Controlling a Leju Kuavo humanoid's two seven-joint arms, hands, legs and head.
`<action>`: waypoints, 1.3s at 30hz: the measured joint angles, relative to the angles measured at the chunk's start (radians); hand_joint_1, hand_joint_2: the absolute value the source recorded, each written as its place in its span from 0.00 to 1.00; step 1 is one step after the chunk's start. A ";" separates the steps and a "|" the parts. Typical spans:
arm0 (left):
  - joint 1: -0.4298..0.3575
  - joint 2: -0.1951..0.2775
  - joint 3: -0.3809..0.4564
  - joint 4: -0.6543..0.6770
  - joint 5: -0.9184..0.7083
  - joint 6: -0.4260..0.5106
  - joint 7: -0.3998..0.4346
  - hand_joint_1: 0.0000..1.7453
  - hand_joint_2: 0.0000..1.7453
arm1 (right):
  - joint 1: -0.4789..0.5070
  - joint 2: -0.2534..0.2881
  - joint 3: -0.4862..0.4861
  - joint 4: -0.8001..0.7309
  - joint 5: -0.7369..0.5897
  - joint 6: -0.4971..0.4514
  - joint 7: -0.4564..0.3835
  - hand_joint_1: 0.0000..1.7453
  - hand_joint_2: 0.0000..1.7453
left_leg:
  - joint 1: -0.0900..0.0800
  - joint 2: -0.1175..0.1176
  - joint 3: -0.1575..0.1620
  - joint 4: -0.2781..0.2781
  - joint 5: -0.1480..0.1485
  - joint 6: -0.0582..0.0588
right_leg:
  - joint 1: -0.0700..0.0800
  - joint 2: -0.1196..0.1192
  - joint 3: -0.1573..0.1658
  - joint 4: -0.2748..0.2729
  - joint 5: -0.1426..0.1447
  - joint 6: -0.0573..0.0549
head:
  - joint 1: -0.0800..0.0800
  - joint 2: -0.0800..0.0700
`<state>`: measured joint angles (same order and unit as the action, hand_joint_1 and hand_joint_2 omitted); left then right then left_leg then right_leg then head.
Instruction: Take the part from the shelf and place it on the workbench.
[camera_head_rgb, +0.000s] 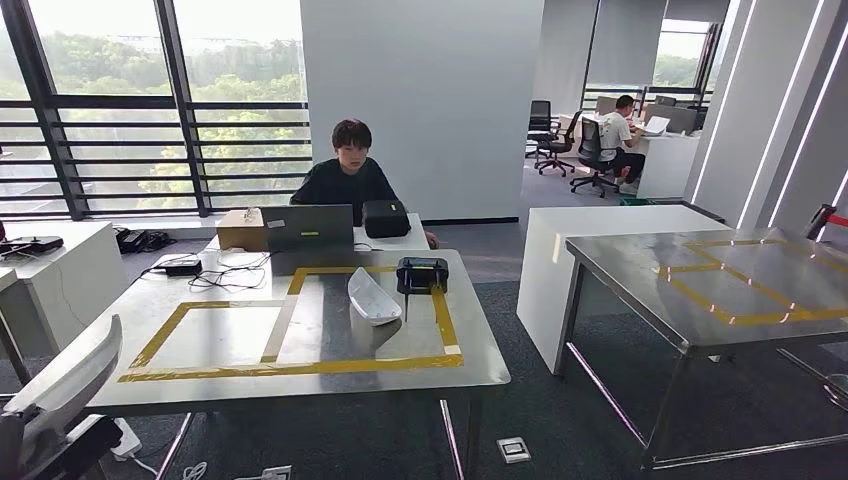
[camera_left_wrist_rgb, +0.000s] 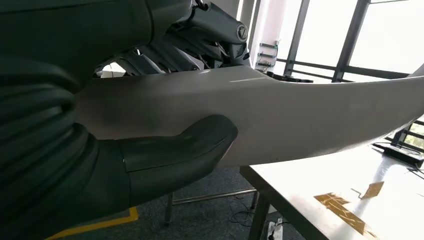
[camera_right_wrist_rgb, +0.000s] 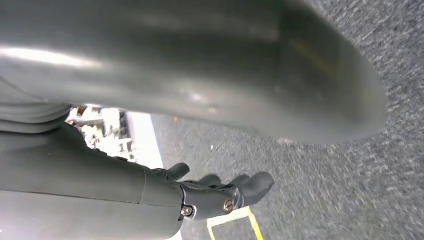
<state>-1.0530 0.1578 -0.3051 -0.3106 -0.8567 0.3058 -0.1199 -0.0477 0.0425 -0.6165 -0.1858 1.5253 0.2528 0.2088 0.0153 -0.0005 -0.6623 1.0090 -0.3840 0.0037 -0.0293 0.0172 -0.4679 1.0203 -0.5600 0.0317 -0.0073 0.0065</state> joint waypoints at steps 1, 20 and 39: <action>-0.004 0.005 0.014 -0.001 0.005 -0.002 -0.011 1.00 1.00 | -0.003 0.000 0.000 0.000 0.000 0.000 0.000 0.00 0.00 | 0.001 -0.002 0.010 0.000 -0.007 0.006 | 0.000 -0.004 -0.025 0.047 -0.006 0.002 | 0.001 0.000; 0.039 -0.015 0.064 0.006 -0.078 -0.033 -0.129 1.00 1.00 | -0.015 -0.002 0.000 0.000 0.000 0.005 0.008 0.00 0.00 | -0.013 -0.013 -0.019 0.261 -0.211 -0.029 | 0.034 -0.007 -0.130 -0.032 0.139 -0.081 | -0.003 -0.001; 0.094 -0.049 0.064 -0.013 -0.101 -0.015 -0.241 1.00 1.00 | -0.018 0.002 0.000 0.000 0.004 0.003 0.001 0.00 0.00 | -0.005 -0.006 0.064 0.022 -0.073 0.013 | 0.024 -0.012 -0.226 0.152 0.084 -0.024 | -0.009 -0.001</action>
<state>-0.9588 0.1090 -0.2415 -0.3236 -0.9574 0.2910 -0.3606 -0.0656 0.0449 -0.6165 -0.1862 1.5291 0.2560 0.2093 0.0102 -0.0068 -0.5987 1.0311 -0.4575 0.0165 -0.0058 0.0051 -0.6939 1.1720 -0.4759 0.0078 -0.0162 0.0057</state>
